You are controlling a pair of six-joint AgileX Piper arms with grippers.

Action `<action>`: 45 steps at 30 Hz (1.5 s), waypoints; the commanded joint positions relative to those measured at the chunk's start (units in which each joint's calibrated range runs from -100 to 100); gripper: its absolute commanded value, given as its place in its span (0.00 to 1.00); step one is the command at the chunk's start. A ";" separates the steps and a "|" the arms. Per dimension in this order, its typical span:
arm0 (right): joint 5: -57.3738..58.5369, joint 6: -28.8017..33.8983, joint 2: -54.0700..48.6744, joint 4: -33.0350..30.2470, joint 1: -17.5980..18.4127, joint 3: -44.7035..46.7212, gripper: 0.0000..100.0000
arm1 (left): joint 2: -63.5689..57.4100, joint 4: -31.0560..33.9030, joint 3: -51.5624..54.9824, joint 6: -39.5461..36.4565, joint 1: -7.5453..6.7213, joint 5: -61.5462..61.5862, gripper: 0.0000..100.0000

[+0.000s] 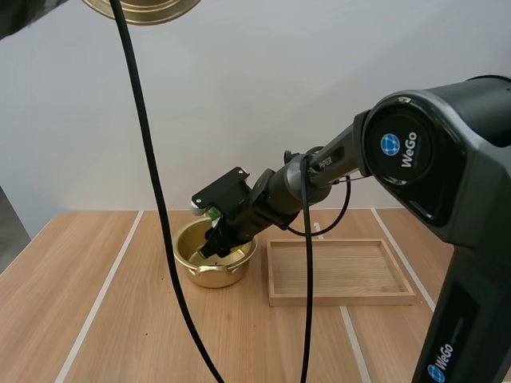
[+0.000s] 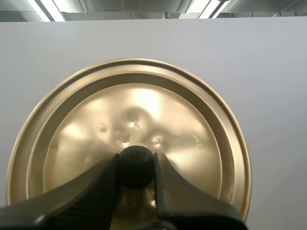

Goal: Open the pot, put the pineapple inside, and close it

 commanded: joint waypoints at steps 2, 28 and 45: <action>-0.36 -0.33 1.17 0.12 0.05 -0.77 0.00 | -0.15 -0.92 -0.47 -0.14 -0.16 -0.60 0.00; 1.05 -0.33 9.18 1.42 1.36 -1.45 0.00 | -0.15 -0.92 -0.47 -0.14 -0.16 -0.60 0.00; 1.05 1.17 9.17 1.75 1.36 -1.45 0.45 | -0.15 -0.92 -0.47 -0.14 -0.16 -0.60 0.00</action>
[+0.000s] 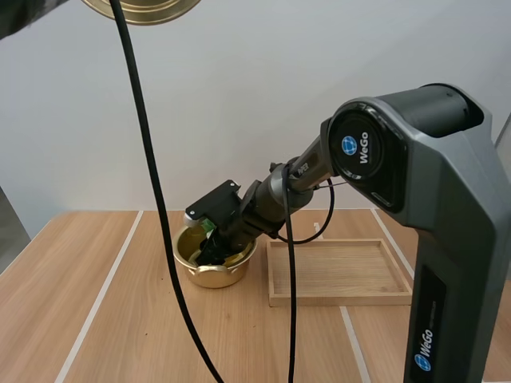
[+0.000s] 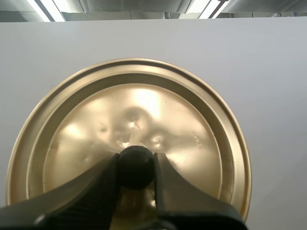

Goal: Open the pot, put the pineapple inside, and close it

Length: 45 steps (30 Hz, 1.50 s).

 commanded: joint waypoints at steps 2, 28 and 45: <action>2.72 1.17 1.65 1.78 0.14 1.19 0.90 | -0.15 -0.92 -0.47 -0.14 -0.16 -0.60 0.00; 4.60 0.78 -13.42 2.72 0.14 1.19 1.00 | -0.15 -0.92 -0.47 -0.14 -0.16 -0.60 0.00; 7.90 0.78 -32.07 2.42 -0.45 1.19 1.00 | -0.15 -0.92 -0.47 -0.14 -0.16 -0.60 0.00</action>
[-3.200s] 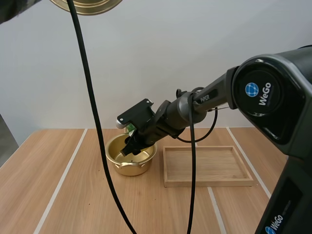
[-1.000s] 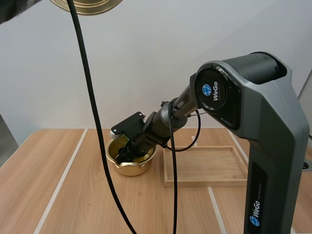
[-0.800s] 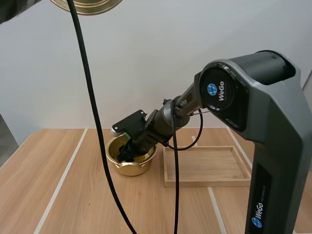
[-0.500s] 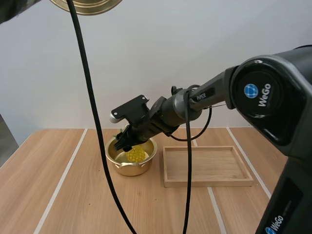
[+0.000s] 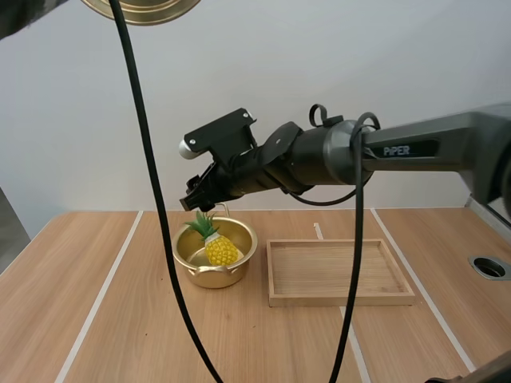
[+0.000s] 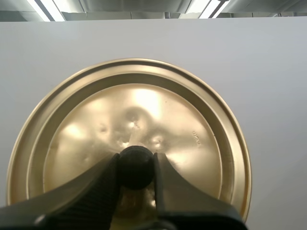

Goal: Open the pot, put the pineapple inside, and close it

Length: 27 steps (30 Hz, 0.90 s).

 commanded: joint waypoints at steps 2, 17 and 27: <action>3.82 -0.23 -5.62 -0.30 -1.87 0.21 1.00 | -0.15 -0.92 -0.47 -0.14 -0.16 -0.60 0.00; 7.88 0.14 -18.03 -0.30 -13.36 0.21 1.00 | -0.15 -0.92 -0.47 -0.14 -0.16 -0.60 0.00; 10.33 4.13 -24.67 -3.41 -19.75 0.21 1.00 | -0.15 -0.92 -0.47 -0.14 -0.16 -0.60 0.00</action>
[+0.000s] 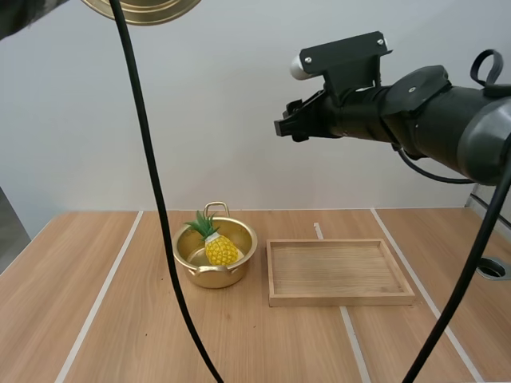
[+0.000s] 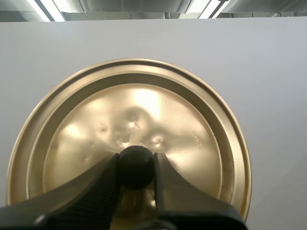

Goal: Open the pot, put the pineapple inside, and close it

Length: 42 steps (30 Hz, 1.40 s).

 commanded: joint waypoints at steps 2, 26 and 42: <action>0.39 0.99 -3.97 -2.53 -2.13 0.18 1.00 | -0.15 -0.92 -0.47 -0.14 -0.16 -0.60 0.00; 13.00 23.14 -23.95 -22.54 -4.55 0.18 0.00 | -0.15 -1.03 -0.47 -0.45 -0.16 -0.60 0.00; 24.48 24.64 -30.11 -26.13 -4.55 2.11 0.00 | 10.29 5.76 1.64 0.22 -0.16 29.90 0.00</action>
